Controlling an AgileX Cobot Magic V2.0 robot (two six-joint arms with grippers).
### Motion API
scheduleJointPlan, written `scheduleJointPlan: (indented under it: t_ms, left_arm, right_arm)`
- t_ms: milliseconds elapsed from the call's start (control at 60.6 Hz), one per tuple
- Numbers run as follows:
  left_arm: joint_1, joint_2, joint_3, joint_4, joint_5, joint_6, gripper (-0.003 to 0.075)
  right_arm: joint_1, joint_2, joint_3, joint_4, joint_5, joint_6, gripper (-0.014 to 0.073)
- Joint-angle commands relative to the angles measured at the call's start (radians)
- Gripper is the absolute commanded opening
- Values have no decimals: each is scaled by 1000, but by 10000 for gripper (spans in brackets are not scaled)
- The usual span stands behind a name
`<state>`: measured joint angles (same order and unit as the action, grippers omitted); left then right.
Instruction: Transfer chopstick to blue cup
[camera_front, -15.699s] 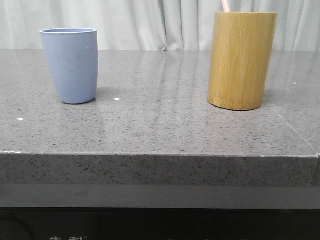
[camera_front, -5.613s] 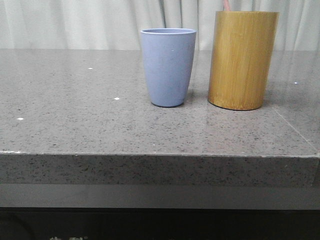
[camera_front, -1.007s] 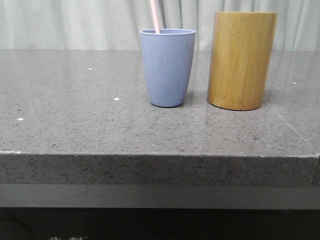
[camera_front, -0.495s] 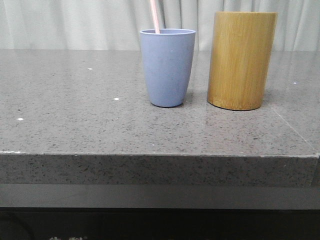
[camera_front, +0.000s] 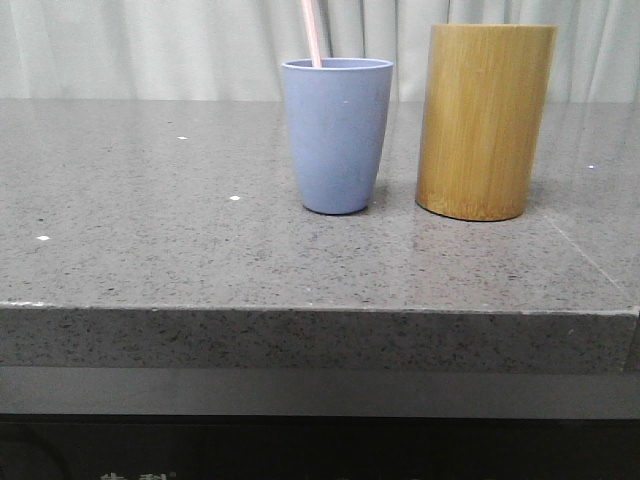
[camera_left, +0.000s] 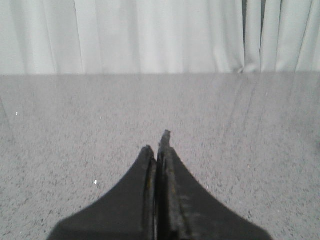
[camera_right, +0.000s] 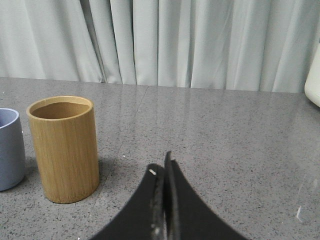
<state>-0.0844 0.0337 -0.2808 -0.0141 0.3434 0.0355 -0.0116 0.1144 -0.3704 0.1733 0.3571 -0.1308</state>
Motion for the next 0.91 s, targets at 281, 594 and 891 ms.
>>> scheduleJointPlan:
  t_ms: [281, 594, 891]
  left_arm:
    - [2, -64, 227, -10, -217, -8, -19]
    - [2, -62, 289, -10, -206, -8, -19]
    - [2, -62, 289, -10, -206, -8, -19]
  right_arm:
    - [-5, 12, -25, 5, -84, -5, -122]
    - [-5, 12, -25, 5, -85, -5, -122]
    - [-5, 12, -25, 5, -85, -5, -122]
